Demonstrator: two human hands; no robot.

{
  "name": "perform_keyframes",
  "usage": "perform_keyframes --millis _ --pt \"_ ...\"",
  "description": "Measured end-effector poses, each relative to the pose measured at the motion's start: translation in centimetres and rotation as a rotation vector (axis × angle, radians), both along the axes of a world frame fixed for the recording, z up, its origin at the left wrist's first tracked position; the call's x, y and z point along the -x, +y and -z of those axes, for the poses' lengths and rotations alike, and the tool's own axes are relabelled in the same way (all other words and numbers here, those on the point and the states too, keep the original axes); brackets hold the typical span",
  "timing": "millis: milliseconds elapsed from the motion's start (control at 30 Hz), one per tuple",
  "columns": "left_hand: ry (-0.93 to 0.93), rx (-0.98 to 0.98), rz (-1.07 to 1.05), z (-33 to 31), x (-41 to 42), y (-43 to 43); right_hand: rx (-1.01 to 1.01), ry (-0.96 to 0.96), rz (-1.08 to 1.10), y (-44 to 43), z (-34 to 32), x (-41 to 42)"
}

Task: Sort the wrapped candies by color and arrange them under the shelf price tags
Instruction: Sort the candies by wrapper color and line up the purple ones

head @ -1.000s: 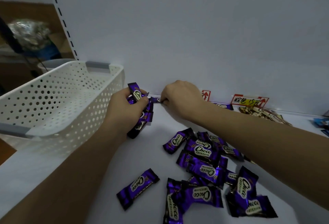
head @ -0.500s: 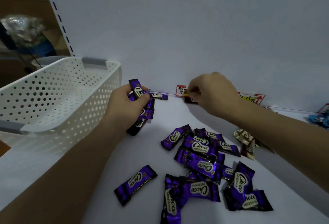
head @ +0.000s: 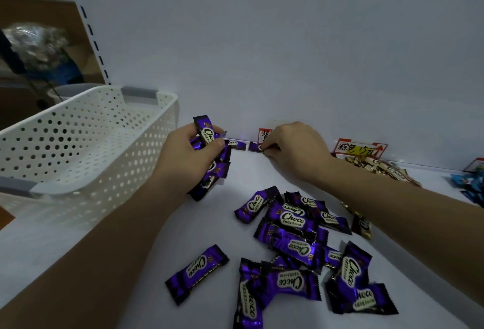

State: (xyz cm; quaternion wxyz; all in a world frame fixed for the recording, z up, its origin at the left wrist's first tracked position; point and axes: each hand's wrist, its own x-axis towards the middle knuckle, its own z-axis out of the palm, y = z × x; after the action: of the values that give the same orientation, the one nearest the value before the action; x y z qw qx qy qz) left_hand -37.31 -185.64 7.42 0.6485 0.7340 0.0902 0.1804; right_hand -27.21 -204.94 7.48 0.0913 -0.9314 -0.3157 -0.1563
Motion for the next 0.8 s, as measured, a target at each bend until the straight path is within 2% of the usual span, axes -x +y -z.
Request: perform_keyframes --millis 167,300,400,467,633,800 --pt "0.000 -0.004 0.006 0.0 -0.1 0.2 -0.028 -0.056 -0.012 0.9 0.5 -0.1" --pt "-0.004 -0.004 0.020 0.0 0.0 0.0 -0.045 -0.007 -0.020 0.2 0.0 0.0" --pt "-0.003 -0.005 0.039 0.0 0.1 -0.2 -0.149 0.010 0.030 -2.5 -1.6 -0.1" --pt "0.002 -0.005 0.051 0.0 0.1 -0.3 -0.099 0.044 0.101 -5.0 -2.7 -0.2" --pt "0.011 0.003 0.056 -0.1 0.3 -0.7 0.212 0.078 0.133 -7.0 -2.7 0.7" --pt "-0.003 0.006 0.046 -0.4 0.5 -0.6 0.061 0.082 0.091 -6.9 -1.5 1.0"
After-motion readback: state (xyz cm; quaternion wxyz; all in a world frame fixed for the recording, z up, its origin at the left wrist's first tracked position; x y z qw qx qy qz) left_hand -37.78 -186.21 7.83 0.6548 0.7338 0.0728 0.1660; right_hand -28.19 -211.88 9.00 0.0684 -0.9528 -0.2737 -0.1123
